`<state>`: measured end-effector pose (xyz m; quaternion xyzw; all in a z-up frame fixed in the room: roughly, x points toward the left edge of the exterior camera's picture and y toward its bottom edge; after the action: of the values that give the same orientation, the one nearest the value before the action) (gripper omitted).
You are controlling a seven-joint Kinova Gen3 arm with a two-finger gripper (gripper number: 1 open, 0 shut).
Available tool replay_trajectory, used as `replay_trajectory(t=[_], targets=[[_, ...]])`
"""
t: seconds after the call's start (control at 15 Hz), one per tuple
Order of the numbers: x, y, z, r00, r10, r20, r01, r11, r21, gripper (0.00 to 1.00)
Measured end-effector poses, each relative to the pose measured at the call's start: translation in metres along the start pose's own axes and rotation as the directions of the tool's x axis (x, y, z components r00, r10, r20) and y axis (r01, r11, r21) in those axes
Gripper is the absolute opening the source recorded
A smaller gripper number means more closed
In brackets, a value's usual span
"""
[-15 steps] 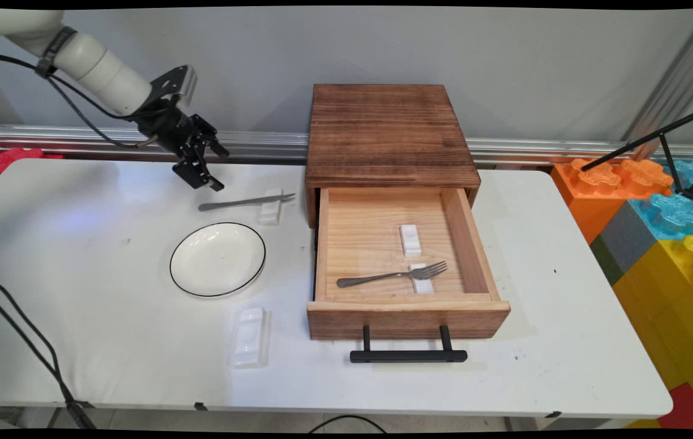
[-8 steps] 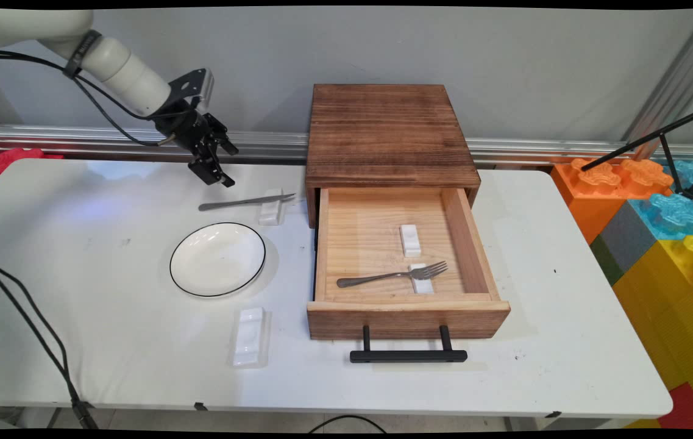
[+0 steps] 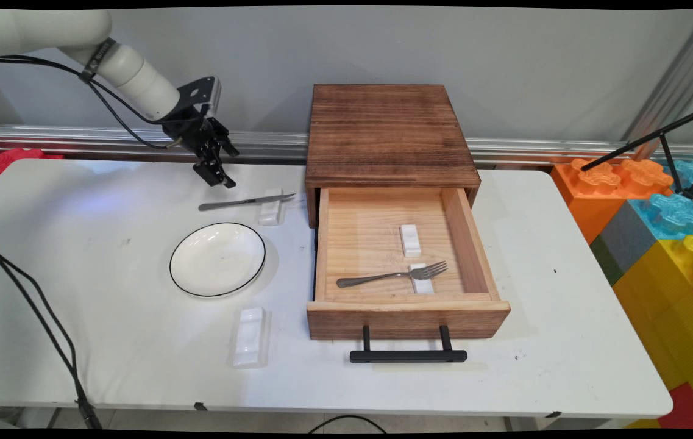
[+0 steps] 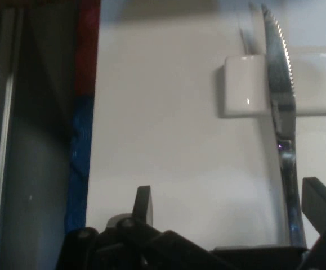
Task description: Pick up the knife from the left of the white plate
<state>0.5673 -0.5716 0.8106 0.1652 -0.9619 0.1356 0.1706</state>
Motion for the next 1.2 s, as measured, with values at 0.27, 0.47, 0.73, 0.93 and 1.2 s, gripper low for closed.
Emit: replay_trajectory(t=[0.27, 0.47, 0.73, 0.93, 1.2], targets=[[-0.005, 0.000, 0.011, 1.000, 0.009, 0.017, -0.008, 1.000, -0.027, 1.00], [-0.008, 0.004, 0.016, 1.000, 0.012, 0.019, -0.011, 0.999, -0.053, 1.00], [-0.009, 0.006, 0.021, 1.000, 0.015, 0.016, -0.014, 0.997, -0.071, 1.00], [-0.009, 0.009, 0.026, 1.000, 0.019, 0.008, -0.019, 0.996, -0.084, 1.00], [-0.008, 0.011, 0.032, 1.000, 0.021, -0.003, -0.021, 0.996, -0.090, 1.00]])
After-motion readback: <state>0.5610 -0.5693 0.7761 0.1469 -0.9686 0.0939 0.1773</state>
